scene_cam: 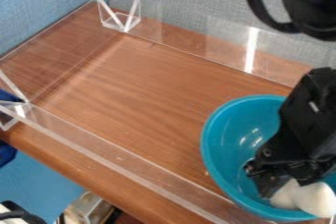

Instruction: Put the mushroom in the blue bowl

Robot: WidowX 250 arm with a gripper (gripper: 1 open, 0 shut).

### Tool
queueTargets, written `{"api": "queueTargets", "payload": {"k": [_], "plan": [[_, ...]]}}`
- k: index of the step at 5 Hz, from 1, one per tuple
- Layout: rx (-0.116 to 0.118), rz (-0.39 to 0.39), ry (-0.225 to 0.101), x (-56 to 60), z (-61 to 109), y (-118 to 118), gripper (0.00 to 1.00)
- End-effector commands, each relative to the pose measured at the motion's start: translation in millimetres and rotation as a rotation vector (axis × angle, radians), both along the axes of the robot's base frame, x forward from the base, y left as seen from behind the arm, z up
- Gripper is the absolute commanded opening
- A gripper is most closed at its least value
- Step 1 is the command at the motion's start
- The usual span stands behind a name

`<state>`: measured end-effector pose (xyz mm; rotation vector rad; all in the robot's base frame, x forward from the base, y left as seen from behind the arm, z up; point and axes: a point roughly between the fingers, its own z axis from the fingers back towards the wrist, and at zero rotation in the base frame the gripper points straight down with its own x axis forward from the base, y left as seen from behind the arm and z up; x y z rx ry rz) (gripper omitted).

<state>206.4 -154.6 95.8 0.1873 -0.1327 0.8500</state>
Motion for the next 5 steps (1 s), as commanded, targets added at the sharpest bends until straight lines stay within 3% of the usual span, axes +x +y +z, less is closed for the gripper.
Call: {"api": "queueTargets", "payload": {"k": [1, 2, 3, 4, 5], "plan": [[-0.036, -0.025, -0.031, 3.0, 9.6, -16.0, 0.0], [-0.037, -0.041, -0.024, 3.5, 4.1, -23.6, 0.0], [-0.035, -0.037, -0.016, 4.1, -11.9, -33.2, 0.0], [-0.044, -0.006, -0.038, 4.8, -7.2, -32.2, 0.0], [-0.043, -0.024, -0.04, 12.1, -6.8, -26.1, 0.0]]}}
